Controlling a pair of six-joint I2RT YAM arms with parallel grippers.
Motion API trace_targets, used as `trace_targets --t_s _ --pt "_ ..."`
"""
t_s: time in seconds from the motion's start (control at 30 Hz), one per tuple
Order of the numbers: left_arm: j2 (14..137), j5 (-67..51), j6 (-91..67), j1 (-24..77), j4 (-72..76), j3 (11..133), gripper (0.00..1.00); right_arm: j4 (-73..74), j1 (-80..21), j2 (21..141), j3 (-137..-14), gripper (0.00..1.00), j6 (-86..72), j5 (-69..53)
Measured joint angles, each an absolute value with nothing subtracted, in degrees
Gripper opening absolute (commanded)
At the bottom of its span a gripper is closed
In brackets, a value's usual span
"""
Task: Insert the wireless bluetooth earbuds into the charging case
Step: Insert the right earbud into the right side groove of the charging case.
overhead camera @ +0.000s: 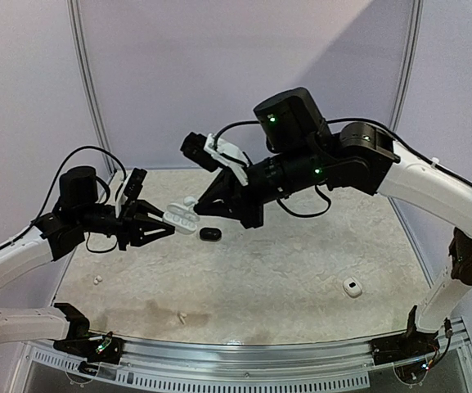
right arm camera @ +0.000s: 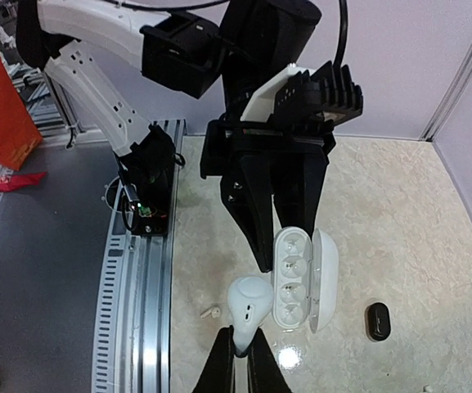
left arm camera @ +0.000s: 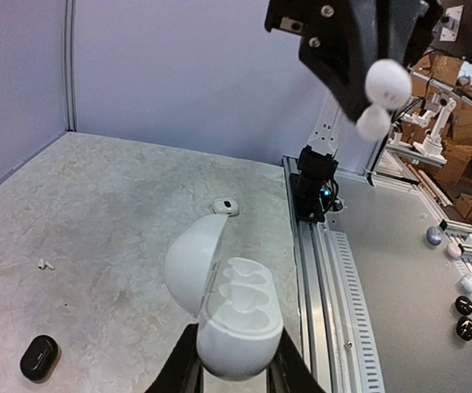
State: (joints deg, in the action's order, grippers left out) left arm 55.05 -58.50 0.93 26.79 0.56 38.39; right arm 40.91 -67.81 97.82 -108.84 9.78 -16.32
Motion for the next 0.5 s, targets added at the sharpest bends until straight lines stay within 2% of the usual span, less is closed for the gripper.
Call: trace_targets --t_s 0.5 --pt "54.59 -58.41 7.49 29.76 -4.93 38.54 0.00 50.00 -69.76 105.69 -114.80 0.00 20.29 -9.02"
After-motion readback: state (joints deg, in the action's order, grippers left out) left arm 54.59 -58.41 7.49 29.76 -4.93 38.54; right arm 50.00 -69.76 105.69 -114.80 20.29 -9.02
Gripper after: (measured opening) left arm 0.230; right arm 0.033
